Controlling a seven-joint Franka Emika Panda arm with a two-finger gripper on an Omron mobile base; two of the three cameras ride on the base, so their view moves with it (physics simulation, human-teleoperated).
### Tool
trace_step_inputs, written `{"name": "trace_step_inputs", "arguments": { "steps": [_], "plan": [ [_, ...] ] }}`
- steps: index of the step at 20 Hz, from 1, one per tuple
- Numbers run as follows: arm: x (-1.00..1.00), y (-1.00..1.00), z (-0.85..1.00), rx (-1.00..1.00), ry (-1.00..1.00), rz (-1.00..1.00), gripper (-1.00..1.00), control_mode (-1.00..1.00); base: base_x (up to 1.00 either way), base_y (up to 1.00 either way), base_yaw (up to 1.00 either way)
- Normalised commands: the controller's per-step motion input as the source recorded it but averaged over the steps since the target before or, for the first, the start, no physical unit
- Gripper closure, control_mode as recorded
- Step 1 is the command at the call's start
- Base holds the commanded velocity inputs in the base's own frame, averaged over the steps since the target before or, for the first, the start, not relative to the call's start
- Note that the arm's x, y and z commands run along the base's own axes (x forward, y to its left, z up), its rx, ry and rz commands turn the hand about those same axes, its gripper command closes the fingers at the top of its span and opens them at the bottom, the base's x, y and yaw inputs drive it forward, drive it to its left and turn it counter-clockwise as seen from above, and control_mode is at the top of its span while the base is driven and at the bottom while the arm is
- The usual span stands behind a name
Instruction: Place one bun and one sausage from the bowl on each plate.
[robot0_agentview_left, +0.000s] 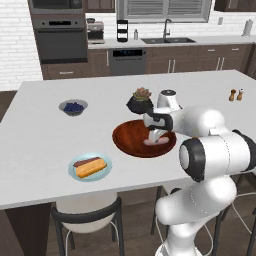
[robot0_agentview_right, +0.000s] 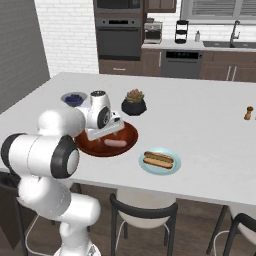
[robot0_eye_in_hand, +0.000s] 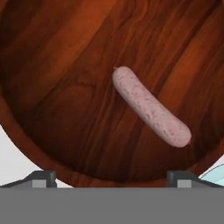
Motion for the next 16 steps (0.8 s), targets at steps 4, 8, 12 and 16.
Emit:
{"name": "trace_step_inputs", "arguments": {
  "steps": [4, 8, 12, 16],
  "plan": [
    [0.32, -0.13, -0.37, 0.0, 0.06, 0.0, -1.0, -1.0, 0.0, 0.0, 0.0],
    [0.32, -0.04, -0.18, 0.0, 0.03, 0.0, -1.0, -1.0, 0.0, 0.0, 0.0],
    [0.31, 0.0, -0.23, 0.0, 0.03, 0.0, -1.0, -1.0, 0.0, 0.0, 0.0],
    [0.3, 0.0, -0.29, 0.0, 0.04, 0.0, -1.0, -1.0, 0.0, 0.0, 0.0]
  ]
}}
